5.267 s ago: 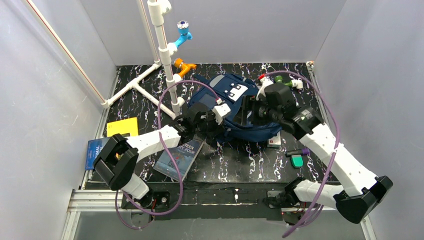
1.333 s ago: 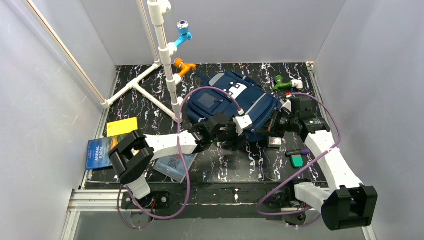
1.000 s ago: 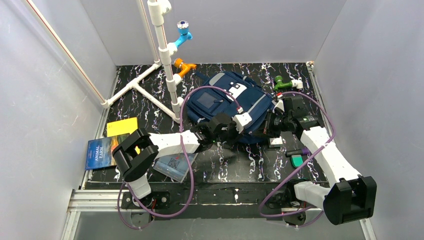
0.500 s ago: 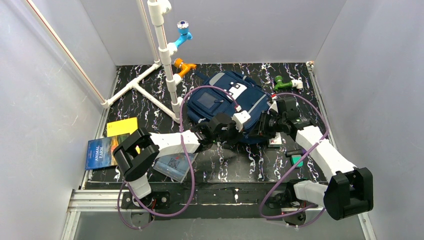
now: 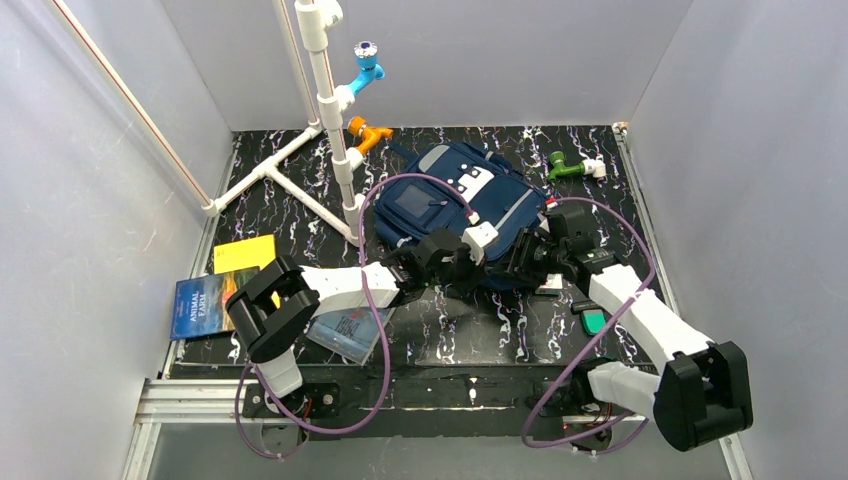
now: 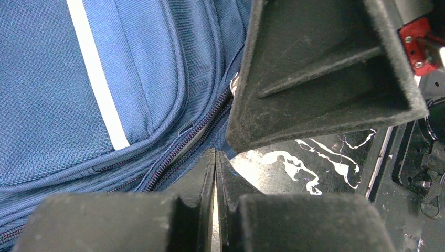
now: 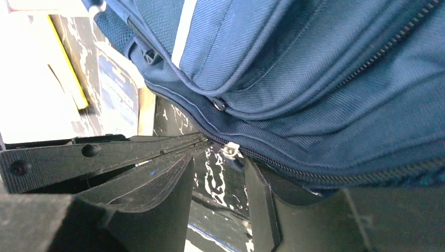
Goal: Pack the student bag
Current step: Unzip the student bag at the center of the board.
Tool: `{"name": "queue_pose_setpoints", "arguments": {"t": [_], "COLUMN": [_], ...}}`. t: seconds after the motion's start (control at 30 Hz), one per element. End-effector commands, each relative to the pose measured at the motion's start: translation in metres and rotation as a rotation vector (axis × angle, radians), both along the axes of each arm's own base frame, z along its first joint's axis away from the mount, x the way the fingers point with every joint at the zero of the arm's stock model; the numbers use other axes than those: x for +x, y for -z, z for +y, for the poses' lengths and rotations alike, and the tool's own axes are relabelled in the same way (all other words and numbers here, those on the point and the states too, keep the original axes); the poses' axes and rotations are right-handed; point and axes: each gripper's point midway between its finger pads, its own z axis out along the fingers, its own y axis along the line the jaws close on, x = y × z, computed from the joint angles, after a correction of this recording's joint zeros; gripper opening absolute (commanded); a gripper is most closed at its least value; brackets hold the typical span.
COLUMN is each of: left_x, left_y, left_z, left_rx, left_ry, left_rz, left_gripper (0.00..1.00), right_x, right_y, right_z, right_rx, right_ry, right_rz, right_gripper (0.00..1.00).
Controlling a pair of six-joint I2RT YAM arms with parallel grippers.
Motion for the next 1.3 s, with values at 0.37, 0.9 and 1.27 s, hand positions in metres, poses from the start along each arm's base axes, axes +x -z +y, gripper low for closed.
{"name": "queue_pose_setpoints", "arguments": {"t": [0.37,0.9,1.27], "left_x": [0.001,-0.01,-0.031], "left_y": [-0.027,-0.02,-0.028], "left_z": [-0.006,0.008,0.043], "left_rx": [-0.087,-0.075,-0.072], "left_ry": [-0.015,-0.015,-0.04], "left_rz": [-0.008,0.014,0.036], "left_gripper": [0.0,0.0,0.41], "right_x": [0.024,0.012,0.01], "right_y": [-0.004,0.015,0.032], "right_z": [-0.018,-0.011,-0.028], "right_rx": [-0.165,-0.557,-0.745], "right_ry": [0.258,0.098,0.167], "right_rz": [-0.07,-0.243,-0.36], "right_gripper": [0.35,0.39,0.28]}}
